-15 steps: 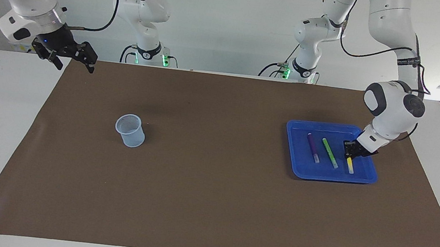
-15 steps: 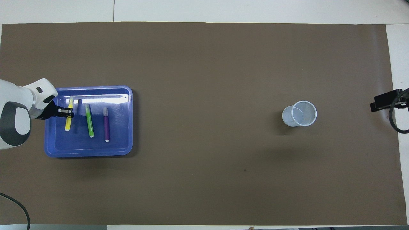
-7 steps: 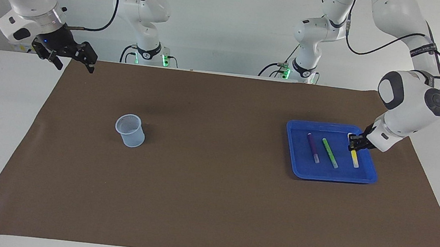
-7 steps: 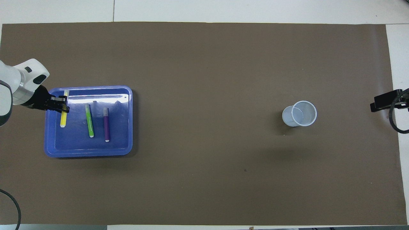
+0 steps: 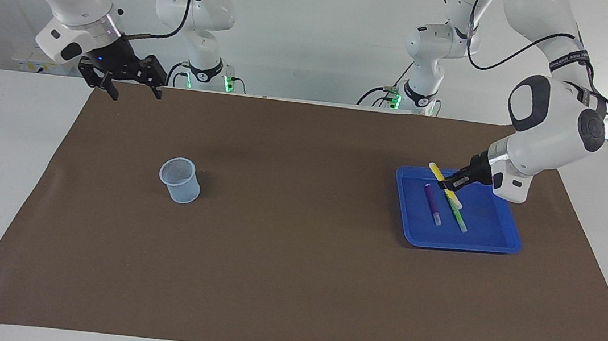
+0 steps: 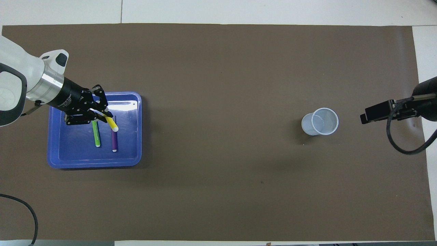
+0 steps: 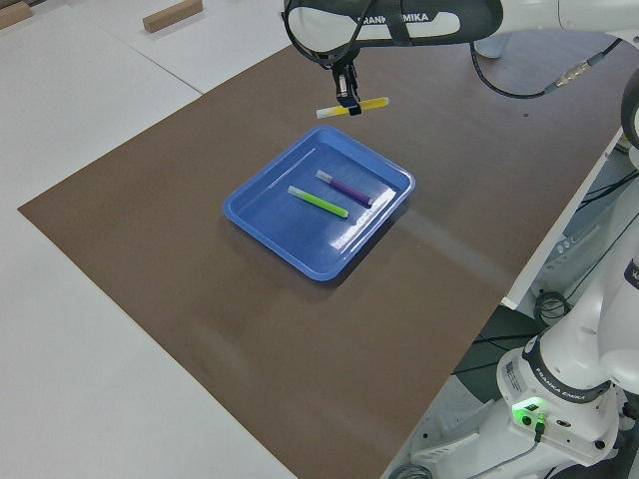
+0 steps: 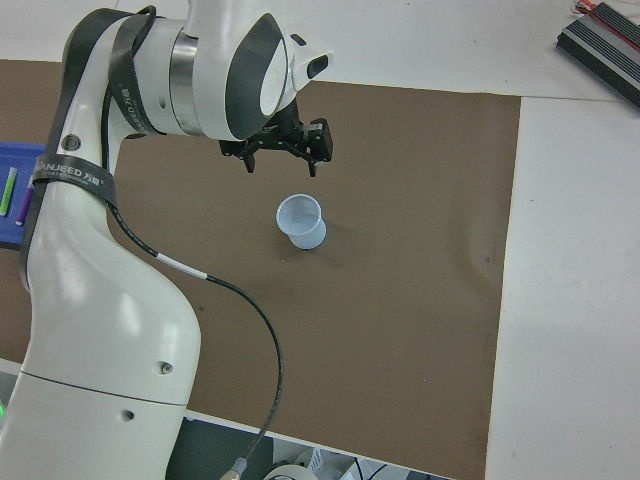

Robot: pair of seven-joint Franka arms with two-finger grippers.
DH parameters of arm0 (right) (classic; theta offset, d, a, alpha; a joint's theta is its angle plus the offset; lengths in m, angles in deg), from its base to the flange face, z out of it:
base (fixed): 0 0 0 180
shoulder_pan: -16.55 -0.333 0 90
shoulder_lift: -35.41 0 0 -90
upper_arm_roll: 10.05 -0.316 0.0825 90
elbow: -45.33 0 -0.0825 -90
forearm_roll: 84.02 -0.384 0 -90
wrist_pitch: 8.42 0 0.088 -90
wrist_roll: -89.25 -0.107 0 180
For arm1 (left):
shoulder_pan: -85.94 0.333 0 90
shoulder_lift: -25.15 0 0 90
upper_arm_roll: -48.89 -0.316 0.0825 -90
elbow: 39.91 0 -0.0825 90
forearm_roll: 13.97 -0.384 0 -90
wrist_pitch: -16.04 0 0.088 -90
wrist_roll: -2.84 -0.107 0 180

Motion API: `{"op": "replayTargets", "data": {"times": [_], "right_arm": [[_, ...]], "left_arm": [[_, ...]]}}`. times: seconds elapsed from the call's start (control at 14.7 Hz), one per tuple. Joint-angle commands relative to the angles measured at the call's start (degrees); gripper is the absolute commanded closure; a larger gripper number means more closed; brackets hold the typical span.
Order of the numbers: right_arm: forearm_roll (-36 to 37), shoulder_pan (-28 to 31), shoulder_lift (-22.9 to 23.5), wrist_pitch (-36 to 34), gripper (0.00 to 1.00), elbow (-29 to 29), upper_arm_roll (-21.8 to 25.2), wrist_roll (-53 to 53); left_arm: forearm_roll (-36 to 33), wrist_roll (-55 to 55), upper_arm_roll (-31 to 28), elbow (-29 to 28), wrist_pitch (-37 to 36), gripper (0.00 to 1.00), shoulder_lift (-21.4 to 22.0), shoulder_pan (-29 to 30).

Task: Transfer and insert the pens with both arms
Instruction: 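Lift the yellow pen with the left gripper while the right gripper approaches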

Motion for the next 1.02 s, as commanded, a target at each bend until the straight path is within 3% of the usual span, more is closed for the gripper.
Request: {"op": "replayTargets", "data": {"times": [0.0, 0.2, 0.55, 0.75, 0.95], "right_arm": [[-8.23, 0.94, -2.31, 0.17, 0.00, 3.83, 0.20, 0.52], [-21.83, 1.11, -6.25, 5.86, 0.00, 12.60, 0.29, 0.78], [-32.14, -4.33, -8.91, 12.03, 0.00, 19.22, 0.02, -3.50], [-37.50, -8.28, -8.91, 16.06, 0.00, 19.22, 0.02, -12.89], [-40.42, -11.26, -8.64, 19.58, 0.00, 19.13, -0.07, -14.07]], "left_arm": [[6.94, 14.68, 2.22, 0.44, -2.45, 1.00, 1.50, 0.33], [16.06, 27.71, 4.68, 0.35, -0.70, 1.00, 2.03, 0.24], [29.09, 38.28, 7.68, -3.07, 4.23, 1.00, 3.96, -1.51], [29.90, 46.60, 7.68, -5.35, 12.63, 1.00, 5.28, -8.35], [29.99, 51.64, 7.68, -6.94, 20.47, 1.00, 6.51, -13.11]]}}
